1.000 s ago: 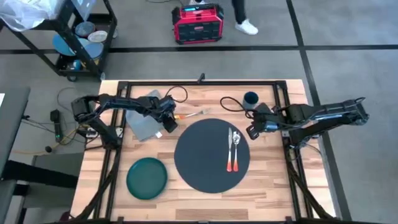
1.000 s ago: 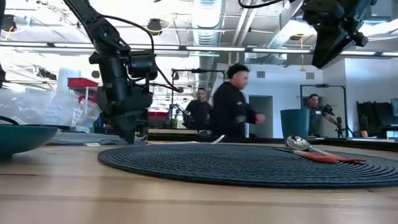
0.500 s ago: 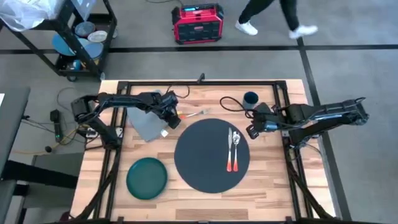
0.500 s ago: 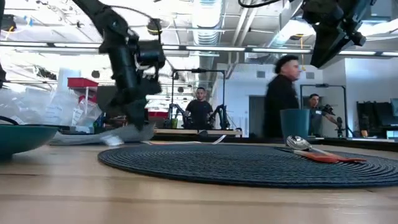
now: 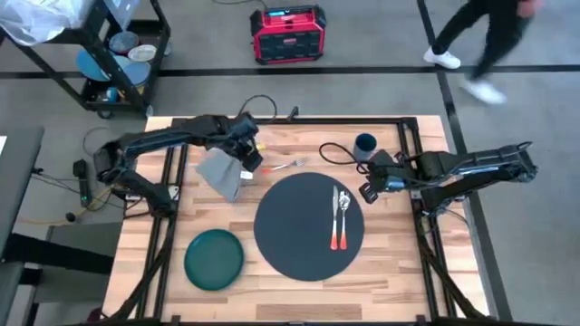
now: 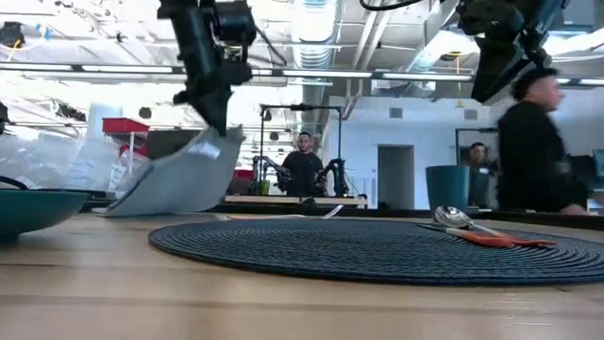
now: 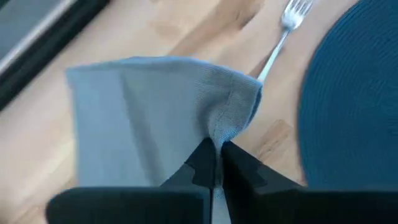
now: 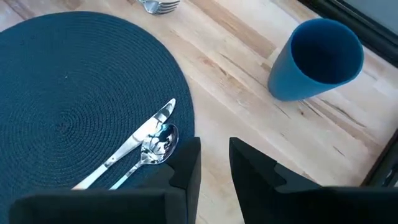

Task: Set table place
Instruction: Fold the gray table napkin

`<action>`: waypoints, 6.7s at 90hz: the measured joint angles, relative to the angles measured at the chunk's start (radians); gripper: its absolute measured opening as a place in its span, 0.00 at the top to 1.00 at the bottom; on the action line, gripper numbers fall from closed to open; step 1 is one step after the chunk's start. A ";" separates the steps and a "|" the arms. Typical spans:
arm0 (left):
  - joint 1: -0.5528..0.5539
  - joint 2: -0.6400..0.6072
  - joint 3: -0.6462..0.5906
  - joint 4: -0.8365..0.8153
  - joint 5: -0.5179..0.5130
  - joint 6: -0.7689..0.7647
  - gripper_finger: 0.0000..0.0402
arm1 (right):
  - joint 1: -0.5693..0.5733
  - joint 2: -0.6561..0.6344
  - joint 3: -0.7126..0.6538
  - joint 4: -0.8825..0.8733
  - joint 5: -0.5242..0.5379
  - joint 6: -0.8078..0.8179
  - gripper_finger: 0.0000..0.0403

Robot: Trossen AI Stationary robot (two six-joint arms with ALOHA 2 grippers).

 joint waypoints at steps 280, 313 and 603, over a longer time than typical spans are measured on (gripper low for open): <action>0.347 -0.095 0.267 -0.050 0.354 0.271 1.00 | -0.183 0.000 0.000 0.111 -0.085 -0.128 0.82; 0.171 -0.094 0.436 -0.036 0.306 0.123 1.00 | -0.183 0.000 0.000 0.109 -0.085 -0.157 0.82; 0.559 0.442 0.048 0.045 0.797 0.771 0.57 | -0.216 0.000 0.000 0.130 -0.093 -0.066 0.82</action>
